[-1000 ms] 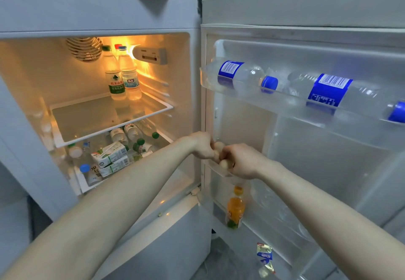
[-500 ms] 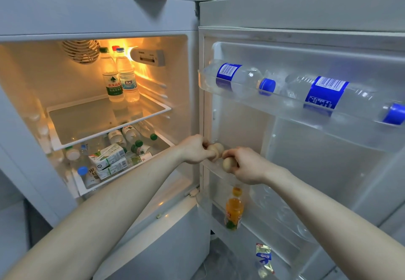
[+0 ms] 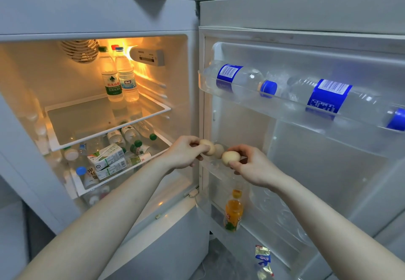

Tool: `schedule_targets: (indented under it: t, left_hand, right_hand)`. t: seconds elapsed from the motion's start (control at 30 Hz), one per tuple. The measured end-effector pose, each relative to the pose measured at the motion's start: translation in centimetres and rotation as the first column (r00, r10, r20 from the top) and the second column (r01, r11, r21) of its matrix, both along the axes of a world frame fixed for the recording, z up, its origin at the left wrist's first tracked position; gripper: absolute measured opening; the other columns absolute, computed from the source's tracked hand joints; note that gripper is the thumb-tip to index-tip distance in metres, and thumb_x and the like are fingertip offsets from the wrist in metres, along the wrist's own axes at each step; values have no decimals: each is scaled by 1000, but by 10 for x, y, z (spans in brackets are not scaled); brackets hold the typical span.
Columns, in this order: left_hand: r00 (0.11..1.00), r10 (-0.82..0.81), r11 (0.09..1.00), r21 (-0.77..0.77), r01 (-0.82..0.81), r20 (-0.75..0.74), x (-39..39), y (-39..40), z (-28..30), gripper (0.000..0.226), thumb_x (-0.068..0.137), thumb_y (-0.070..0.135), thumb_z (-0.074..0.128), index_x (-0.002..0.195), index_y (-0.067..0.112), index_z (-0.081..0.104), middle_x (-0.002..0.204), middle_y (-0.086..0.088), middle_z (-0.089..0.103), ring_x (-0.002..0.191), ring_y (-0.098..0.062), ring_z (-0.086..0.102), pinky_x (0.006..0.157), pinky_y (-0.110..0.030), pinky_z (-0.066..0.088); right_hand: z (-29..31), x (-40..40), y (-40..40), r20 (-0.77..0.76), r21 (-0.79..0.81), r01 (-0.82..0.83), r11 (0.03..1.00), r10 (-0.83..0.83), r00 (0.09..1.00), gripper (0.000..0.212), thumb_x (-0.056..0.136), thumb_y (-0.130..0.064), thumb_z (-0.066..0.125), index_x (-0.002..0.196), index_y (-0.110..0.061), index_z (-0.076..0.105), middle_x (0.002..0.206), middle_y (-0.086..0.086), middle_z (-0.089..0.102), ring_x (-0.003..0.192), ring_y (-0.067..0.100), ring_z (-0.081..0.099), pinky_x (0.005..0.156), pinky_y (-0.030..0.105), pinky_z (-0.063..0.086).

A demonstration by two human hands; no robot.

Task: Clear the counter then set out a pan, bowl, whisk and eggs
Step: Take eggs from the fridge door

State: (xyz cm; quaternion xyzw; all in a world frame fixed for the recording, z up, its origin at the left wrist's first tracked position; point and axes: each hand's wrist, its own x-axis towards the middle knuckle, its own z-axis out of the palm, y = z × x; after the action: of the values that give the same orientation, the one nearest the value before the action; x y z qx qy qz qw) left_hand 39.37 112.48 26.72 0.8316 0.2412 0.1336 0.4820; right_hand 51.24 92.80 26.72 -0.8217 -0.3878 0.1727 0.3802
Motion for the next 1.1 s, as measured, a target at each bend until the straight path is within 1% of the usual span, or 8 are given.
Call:
schedule_targets:
  t: [0.2,0.3,0.37,0.57,0.73,0.83,0.9,1.1]
  left_hand:
    - [977,112,979,-187,-77,183,-49,-16,12,19,94,27,68,111,19,73,101,1,76,98,-14,72,86,-30,60]
    - [955,194,965,-221,-144,226,-78,-26,15,15,95,23,66,107,18,74,96,6,76,97,-12,71,88,-30,58]
    - [932,270,945,-253,-208,242,-101,-38,15,15,96,21,65,108,17,74,100,3,76,98,-13,71,89,-29,58]
    - [825,516,846,-289,-449,229,-164,-87,5,16,97,19,64,109,17,74,106,-2,76,104,-19,70,95,-33,57]
    - [625,752,649,-402,-646,209,-212,-162,-12,17,98,13,61,110,10,72,103,-5,77,99,-16,72,83,-19,56]
    - [481,857,508,-449,-735,183,-245,-218,-29,21,99,12,59,115,4,70,109,-9,76,104,-18,71,92,-25,57]
    - [418,892,449,-451,-771,172,-262,-248,-37,23,99,11,58,117,3,70,111,-10,75,105,-20,71,96,-29,56]
    - [133,984,174,-445,-879,122,-335,-377,-48,20,99,18,60,114,13,73,112,-1,75,106,-16,71,99,-32,55]
  right_hand:
    - [23,-32,-7,-198,208,-82,975,124,972,33,96,-15,66,125,-31,65,115,-4,70,98,14,71,88,31,61]
    - [30,-49,-10,-299,304,-117,945,212,930,31,97,-8,64,122,-27,67,113,0,72,98,17,71,86,27,60]
    - [30,-60,-8,-351,342,-149,928,273,896,32,97,-4,63,125,-19,67,113,4,72,99,19,71,86,28,61]
    - [15,-86,1,-381,324,-328,887,440,813,32,97,-6,63,124,-23,67,105,0,76,96,14,72,82,25,60]
    - [0,-111,-6,-449,308,-527,792,609,654,33,98,-3,61,125,-22,66,109,3,75,96,14,74,79,23,59]
    - [-9,-137,-22,-491,296,-653,697,698,522,33,98,-2,61,124,-20,66,106,4,77,96,16,74,81,26,60]
    - [-15,-150,-30,-507,281,-696,661,718,477,32,98,-1,60,124,-20,66,107,4,77,97,17,74,85,28,61]
    - [-25,-232,-75,-507,253,-882,398,831,230,30,98,-4,61,123,-20,67,108,2,77,98,16,73,83,28,59]
